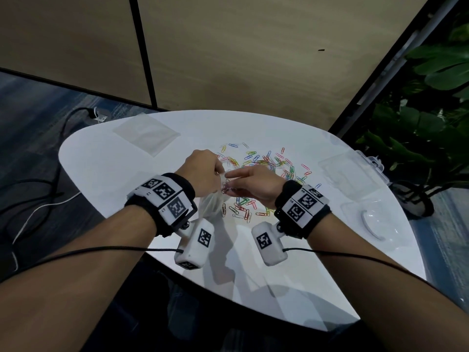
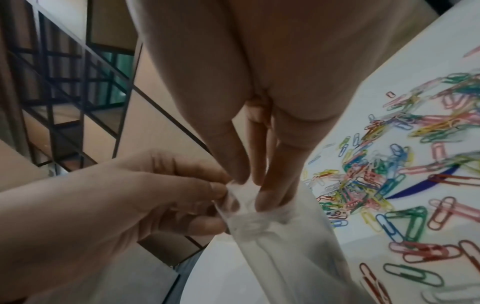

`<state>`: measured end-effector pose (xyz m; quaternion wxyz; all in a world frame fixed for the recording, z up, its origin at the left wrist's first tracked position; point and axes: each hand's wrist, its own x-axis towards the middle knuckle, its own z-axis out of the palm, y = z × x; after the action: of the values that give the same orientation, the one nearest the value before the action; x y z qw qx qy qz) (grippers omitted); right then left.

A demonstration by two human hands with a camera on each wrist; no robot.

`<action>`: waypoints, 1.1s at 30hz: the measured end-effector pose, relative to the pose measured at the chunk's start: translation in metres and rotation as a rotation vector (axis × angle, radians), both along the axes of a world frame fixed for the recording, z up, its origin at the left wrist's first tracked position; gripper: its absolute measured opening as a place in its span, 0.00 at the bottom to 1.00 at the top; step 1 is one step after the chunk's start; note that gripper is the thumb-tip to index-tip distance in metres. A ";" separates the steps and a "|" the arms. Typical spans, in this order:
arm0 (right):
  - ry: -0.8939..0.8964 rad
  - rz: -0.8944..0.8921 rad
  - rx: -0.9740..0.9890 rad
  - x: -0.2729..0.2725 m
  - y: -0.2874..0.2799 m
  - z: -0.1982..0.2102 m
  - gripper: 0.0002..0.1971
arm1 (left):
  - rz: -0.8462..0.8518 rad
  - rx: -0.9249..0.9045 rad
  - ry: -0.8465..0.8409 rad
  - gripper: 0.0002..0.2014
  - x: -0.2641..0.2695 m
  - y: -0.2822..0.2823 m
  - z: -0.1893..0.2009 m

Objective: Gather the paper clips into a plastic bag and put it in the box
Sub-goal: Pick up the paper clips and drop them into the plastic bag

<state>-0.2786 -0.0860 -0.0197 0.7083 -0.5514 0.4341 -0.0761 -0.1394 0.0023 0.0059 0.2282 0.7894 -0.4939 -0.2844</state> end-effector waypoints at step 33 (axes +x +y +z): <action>0.711 0.332 -1.056 -0.024 -0.027 -0.094 0.13 | 0.037 0.020 -0.027 0.16 0.031 0.014 -0.001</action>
<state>-0.3027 -0.1135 -0.1137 0.1580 -0.8760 0.4552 0.0182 -0.1084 0.0162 0.0048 0.2189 0.8045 -0.4793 -0.2741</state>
